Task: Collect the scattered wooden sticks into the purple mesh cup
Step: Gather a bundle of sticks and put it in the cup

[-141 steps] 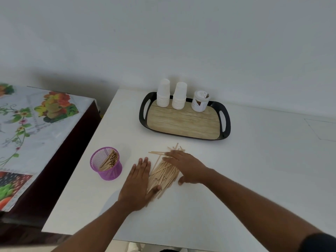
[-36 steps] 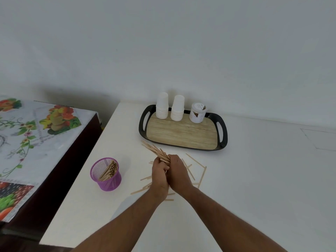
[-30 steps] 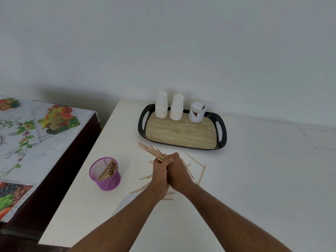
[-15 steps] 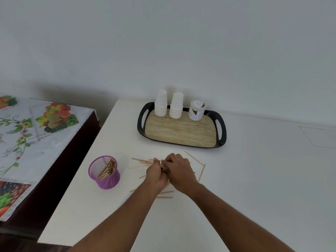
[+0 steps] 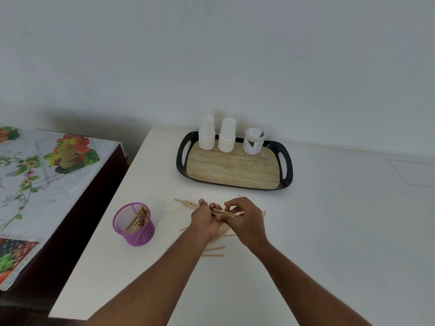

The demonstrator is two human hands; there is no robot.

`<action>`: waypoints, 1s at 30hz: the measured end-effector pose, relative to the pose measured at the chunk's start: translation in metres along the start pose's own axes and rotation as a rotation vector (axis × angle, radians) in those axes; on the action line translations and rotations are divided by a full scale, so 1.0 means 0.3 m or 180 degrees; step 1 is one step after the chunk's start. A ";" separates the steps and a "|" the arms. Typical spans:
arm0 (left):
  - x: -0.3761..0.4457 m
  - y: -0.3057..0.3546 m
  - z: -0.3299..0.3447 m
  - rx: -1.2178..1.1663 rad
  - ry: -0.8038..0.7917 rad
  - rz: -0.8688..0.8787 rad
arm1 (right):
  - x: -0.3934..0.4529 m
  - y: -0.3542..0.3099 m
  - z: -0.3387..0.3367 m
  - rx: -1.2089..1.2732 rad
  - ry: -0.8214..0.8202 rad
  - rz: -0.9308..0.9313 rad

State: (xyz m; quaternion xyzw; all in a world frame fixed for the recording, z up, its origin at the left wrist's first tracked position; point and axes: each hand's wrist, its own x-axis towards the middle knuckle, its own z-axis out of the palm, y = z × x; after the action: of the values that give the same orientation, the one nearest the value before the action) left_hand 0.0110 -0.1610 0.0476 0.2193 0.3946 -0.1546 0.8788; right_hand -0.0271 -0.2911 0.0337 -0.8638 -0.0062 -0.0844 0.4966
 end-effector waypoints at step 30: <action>-0.115 -0.079 0.054 0.0543 -0.0466 0.1383 | 0.034 -0.044 0.073 0.4028 0.1133 0.2888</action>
State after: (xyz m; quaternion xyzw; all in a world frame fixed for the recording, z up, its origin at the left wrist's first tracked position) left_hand -0.0115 -0.1861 0.0771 0.3607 0.2589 -0.0102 0.8960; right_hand -0.0151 -0.2665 0.0357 -0.3099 0.3786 0.0088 0.8721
